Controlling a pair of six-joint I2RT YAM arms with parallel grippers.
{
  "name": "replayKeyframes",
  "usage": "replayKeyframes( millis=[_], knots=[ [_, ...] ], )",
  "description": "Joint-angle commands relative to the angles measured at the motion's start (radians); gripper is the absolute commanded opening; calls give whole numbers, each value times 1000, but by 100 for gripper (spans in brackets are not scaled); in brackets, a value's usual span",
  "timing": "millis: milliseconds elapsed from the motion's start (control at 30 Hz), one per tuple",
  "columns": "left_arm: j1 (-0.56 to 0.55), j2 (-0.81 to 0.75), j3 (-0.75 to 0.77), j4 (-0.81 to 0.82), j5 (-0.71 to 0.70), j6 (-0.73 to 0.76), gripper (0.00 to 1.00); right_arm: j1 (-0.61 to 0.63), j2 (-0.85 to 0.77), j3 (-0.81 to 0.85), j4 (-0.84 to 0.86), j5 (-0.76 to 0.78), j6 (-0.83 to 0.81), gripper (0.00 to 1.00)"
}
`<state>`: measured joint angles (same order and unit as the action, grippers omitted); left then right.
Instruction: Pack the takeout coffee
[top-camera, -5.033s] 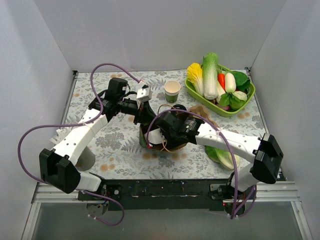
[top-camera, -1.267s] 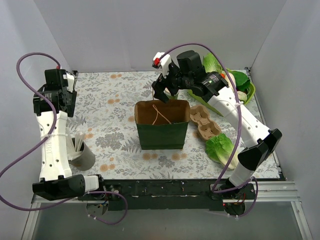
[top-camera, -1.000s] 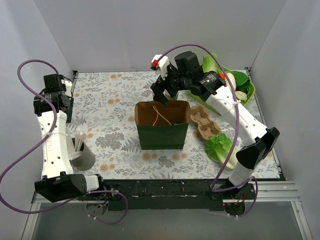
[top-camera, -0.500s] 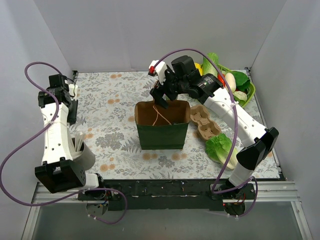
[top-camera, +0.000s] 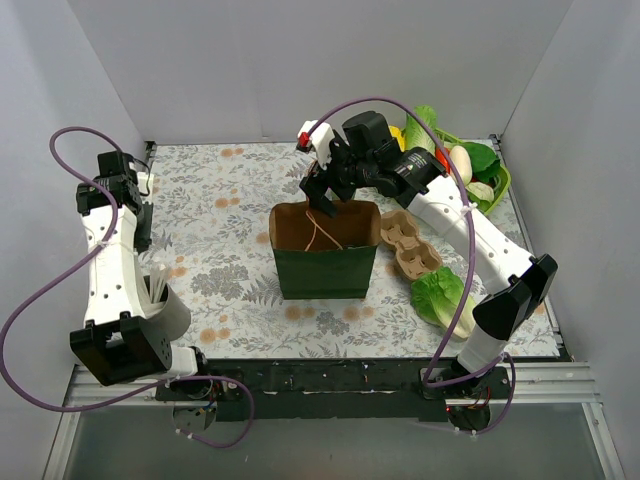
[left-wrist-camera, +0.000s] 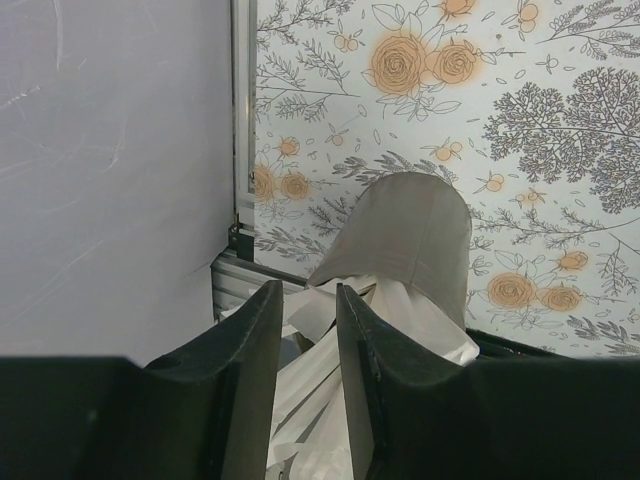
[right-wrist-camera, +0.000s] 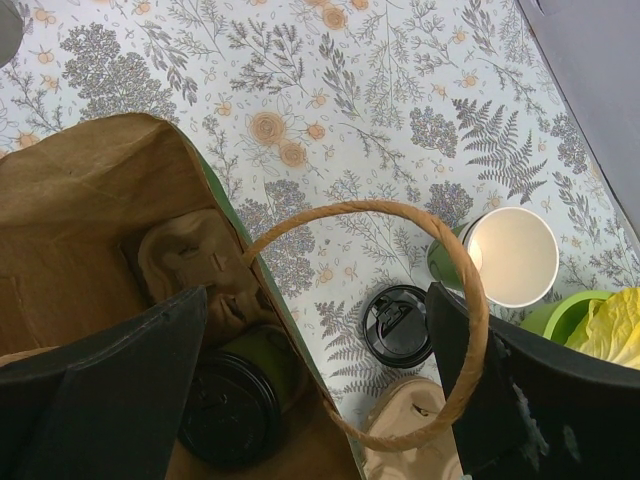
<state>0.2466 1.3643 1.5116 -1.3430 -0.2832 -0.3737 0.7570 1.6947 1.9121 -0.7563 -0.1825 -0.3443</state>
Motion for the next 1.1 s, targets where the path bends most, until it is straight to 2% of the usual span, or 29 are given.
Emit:
replayKeyframes(
  millis=[0, 600, 1067],
  knots=[
    [10, -36, -13, -39, -22, 7, 27, 1, -18, 4, 14, -3, -5, 97],
    [14, -60, -16, -41, -39, 19, 20, 2, -7, 15, 6, -5, -2, 97],
    [13, -100, -73, -42, -31, 18, 26, 2, -12, 5, 11, -3, -2, 97]
  ],
)
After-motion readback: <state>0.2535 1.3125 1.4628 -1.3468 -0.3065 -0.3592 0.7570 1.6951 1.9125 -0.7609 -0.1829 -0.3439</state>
